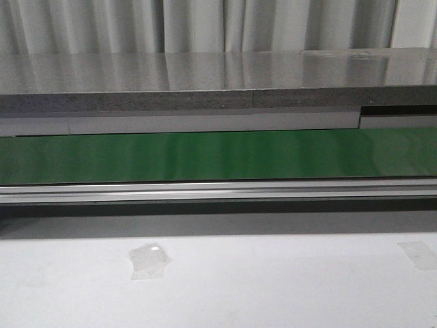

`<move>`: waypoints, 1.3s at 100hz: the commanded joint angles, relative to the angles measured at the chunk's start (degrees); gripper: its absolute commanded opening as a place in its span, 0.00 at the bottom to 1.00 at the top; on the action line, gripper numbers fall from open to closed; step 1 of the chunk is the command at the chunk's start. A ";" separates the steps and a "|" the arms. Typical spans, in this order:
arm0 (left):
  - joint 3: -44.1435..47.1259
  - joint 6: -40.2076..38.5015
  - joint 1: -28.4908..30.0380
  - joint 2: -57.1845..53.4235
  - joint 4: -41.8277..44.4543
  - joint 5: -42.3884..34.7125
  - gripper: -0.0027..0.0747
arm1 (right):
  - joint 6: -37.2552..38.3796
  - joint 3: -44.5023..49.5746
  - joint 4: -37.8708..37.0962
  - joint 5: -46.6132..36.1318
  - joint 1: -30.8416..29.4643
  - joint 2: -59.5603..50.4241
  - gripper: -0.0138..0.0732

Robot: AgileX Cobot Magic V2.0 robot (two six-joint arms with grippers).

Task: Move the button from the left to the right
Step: 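Lift the held button and lower it into the green tray, then open the right gripper and raise it from the button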

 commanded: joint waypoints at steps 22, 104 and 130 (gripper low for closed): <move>-1.65 -0.13 -0.41 0.18 -0.53 -4.35 0.01 | -0.50 -1.96 -0.08 -3.24 -1.69 4.79 0.38; -1.65 -0.13 -0.41 0.18 -0.53 -4.35 0.01 | -0.45 -1.96 -2.20 -2.92 -1.69 11.89 0.72; -1.65 -0.13 -0.41 0.18 -0.53 -4.35 0.01 | -0.45 -1.96 -2.24 -2.29 -1.69 11.51 0.72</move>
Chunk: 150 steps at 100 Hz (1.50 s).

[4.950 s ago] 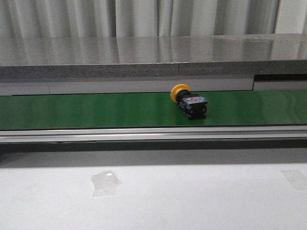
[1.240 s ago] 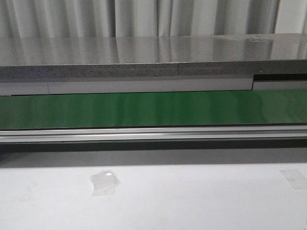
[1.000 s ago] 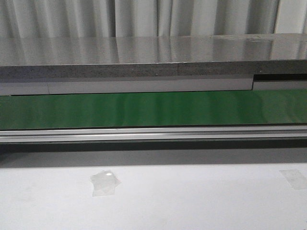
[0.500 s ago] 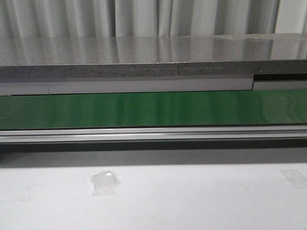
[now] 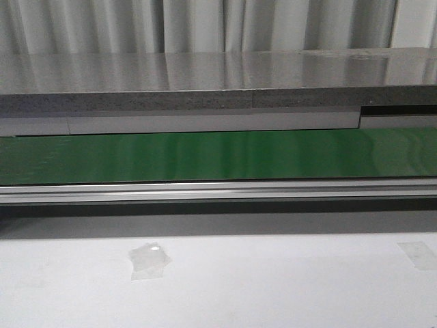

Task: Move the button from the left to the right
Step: 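Open the right gripper and raise it from the button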

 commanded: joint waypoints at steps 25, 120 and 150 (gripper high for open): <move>-1.65 -0.13 -0.41 0.18 -0.53 -4.22 0.01 | -0.17 -3.60 -0.31 -0.37 -0.41 -8.21 0.72; -1.65 -0.13 -0.41 0.18 -0.53 -4.22 0.01 | -0.88 -2.78 10.35 -1.43 16.93 -26.45 0.71; -1.65 -0.13 -0.41 0.18 -0.53 -4.22 0.01 | -1.49 9.98 10.39 -7.82 18.06 -39.63 0.71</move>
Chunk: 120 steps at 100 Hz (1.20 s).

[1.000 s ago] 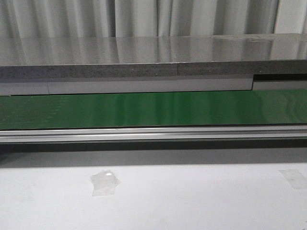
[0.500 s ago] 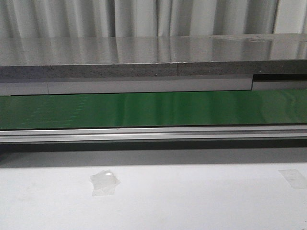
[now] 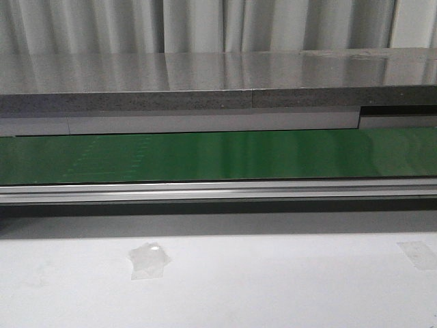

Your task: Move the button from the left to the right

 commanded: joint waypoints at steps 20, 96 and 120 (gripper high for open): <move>-1.65 -0.13 -0.41 0.18 -0.53 -4.22 0.01 | -1.76 15.49 0.99 -11.56 0.07 -18.20 0.71; -1.65 -0.13 -0.41 0.18 -0.53 -4.22 0.01 | -2.44 39.08 2.89 -2.15 0.08 -58.24 0.40; -1.65 -0.13 -0.41 0.18 -0.53 -4.22 0.01 | -2.44 39.08 2.89 -2.28 0.08 -58.21 0.08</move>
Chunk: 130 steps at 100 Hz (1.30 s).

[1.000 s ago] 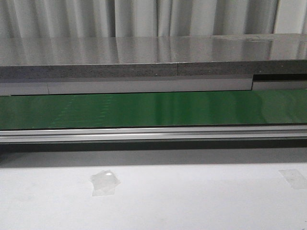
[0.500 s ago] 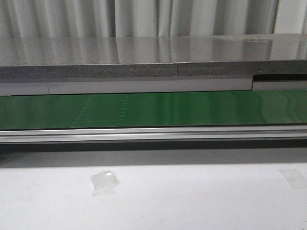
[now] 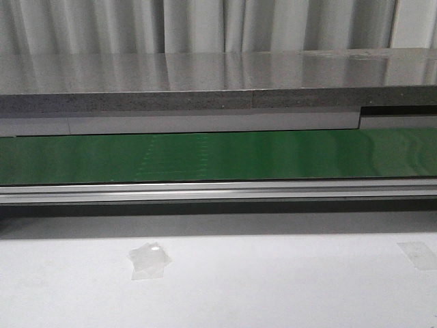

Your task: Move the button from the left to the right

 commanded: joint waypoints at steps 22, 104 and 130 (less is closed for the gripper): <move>-1.65 -0.13 -0.41 0.18 -0.53 -4.22 0.01 | -0.59 -1.20 1.22 -3.34 0.05 0.56 0.08; -1.65 -0.13 -0.41 0.18 -0.53 -4.22 0.01 | 0.62 0.90 -1.53 -14.54 5.02 -1.86 0.08; -1.65 -0.13 -0.41 0.18 -0.53 -4.22 0.01 | 17.43 11.06 -15.99 -23.96 11.05 -8.67 0.08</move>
